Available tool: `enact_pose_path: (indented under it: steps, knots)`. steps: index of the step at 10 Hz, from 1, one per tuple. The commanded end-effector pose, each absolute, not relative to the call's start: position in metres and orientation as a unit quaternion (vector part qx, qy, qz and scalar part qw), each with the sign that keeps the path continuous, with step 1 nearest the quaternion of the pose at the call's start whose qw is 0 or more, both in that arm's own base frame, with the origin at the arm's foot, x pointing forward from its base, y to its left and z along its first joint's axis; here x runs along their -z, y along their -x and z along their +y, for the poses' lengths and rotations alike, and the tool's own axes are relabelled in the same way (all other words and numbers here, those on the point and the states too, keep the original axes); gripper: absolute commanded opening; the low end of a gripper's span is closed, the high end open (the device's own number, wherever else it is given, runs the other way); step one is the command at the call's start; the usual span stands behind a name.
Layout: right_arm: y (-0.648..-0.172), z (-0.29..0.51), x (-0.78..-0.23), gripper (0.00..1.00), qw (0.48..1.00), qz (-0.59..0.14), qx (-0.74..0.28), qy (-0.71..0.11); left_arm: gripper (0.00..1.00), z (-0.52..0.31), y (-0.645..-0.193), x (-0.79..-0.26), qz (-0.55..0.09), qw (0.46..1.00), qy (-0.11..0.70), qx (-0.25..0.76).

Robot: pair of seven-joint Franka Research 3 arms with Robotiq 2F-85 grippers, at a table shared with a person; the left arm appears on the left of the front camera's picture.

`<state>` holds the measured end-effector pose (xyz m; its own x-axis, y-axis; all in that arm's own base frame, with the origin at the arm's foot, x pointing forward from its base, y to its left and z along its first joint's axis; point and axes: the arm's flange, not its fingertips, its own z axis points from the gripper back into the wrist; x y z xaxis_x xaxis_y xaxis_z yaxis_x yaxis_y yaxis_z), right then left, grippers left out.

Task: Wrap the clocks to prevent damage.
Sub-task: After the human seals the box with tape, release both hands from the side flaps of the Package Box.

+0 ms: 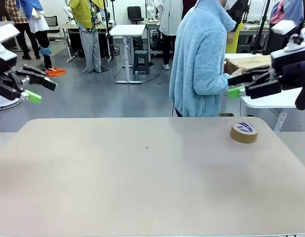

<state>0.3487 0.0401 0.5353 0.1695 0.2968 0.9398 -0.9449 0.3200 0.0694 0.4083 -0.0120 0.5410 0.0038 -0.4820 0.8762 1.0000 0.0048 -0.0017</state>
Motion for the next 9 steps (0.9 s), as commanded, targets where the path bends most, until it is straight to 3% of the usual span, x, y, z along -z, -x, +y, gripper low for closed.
enact_pose_path:
  steps: [1, 3, 9]
  knots:
    - [-0.367, 0.03, -0.521, 1.0, 0.639, -0.5, -0.428, -0.397, 1.0, 0.002, -0.408, -0.534, -0.415, 0.621, 0.391, 0.538]
    - [-0.377, 0.019, -0.512, 1.0, 0.624, -0.504, -0.413, -0.431, 1.0, 0.016, -0.417, -0.517, -0.432, 0.609, 0.443, 0.497]
    - [-0.394, 0.001, -0.489, 1.0, 0.628, -0.482, -0.408, -0.456, 1.0, 0.039, -0.433, -0.482, -0.455, 0.604, 0.459, 0.467]
